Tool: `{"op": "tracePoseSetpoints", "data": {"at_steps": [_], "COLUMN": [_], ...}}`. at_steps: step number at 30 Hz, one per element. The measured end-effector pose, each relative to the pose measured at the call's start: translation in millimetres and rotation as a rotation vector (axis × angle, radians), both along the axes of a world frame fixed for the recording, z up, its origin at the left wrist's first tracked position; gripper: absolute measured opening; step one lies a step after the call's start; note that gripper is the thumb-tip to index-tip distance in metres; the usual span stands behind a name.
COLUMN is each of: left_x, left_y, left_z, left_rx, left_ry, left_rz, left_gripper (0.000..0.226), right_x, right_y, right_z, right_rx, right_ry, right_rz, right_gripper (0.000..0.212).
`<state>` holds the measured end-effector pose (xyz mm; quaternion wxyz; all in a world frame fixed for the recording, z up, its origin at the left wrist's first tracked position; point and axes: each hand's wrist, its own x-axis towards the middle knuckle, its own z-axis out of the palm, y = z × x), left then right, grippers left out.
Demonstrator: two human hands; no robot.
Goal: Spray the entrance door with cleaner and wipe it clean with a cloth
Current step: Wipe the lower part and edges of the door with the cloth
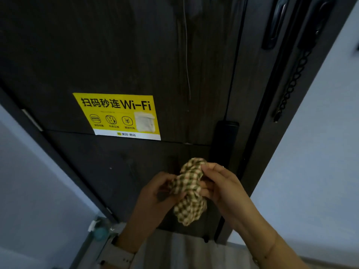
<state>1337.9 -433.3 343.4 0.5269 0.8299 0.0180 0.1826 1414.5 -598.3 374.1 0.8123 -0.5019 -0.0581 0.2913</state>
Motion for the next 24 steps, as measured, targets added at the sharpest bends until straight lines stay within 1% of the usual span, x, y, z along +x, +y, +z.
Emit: {"op": "tracePoseSetpoints", "data": {"at_steps": [2, 4, 5, 6, 9, 10, 11, 13, 14, 16, 18, 20, 22, 24], "left_x": [5, 14, 19, 26, 52, 63, 74, 97, 108, 129, 150, 170, 181, 186], "left_y": [-5, -9, -10, -10, -5, -1, 5, 21, 30, 46, 55, 58, 52, 42], "left_z": [2, 14, 23, 32, 63, 72, 80, 99, 111, 139, 170, 196, 204, 197], "left_rx": [-0.015, -0.172, -0.250, -0.281, -0.339, -0.369, -0.379, -0.310, -0.241, -0.067, 0.126, 0.268, 0.347, 0.410], "left_ry": [-0.065, -0.079, -0.083, -0.100, -0.207, -0.250, -0.287, -0.353, -0.403, -0.550, -0.665, -0.742, -0.793, -0.808], "left_rz": [0.069, 0.095, 0.103, 0.130, 0.154, 0.177, 0.221, 0.304, 0.332, 0.396, 0.500, 0.552, 0.522, 0.480], "left_gripper": [0.029, 0.027, 0.025, 0.022, 0.005, 0.006, 0.012, 0.029, 0.035, 0.038, 0.037, 0.034, 0.031, 0.042], "right_x": [4, 15, 24, 36, 77, 90, 102, 124, 135, 156, 174, 187, 193, 197], "right_y": [-9, -17, -21, -25, -37, -39, -39, -34, -29, -21, -19, -24, -30, -36], "right_z": [4, 12, 17, 24, 54, 67, 81, 109, 121, 139, 151, 162, 174, 188], "right_rx": [-0.059, -0.153, -0.215, -0.288, -0.574, -0.673, -0.752, -0.832, -0.852, -0.915, -1.007, -1.044, -1.008, -0.973], "right_ry": [-0.088, -0.244, -0.372, -0.542, -1.180, -1.356, -1.490, -1.722, -1.845, -2.080, -2.242, -2.318, -2.350, -2.350], "right_rz": [0.011, -0.087, -0.164, -0.245, -0.452, -0.498, -0.533, -0.578, -0.585, -0.568, -0.572, -0.655, -0.795, -0.919], "right_gripper": [0.026, 0.019, 0.018, 0.020, 0.026, 0.028, 0.030, 0.032, 0.032, 0.032, 0.034, 0.037, 0.039, 0.040]}}
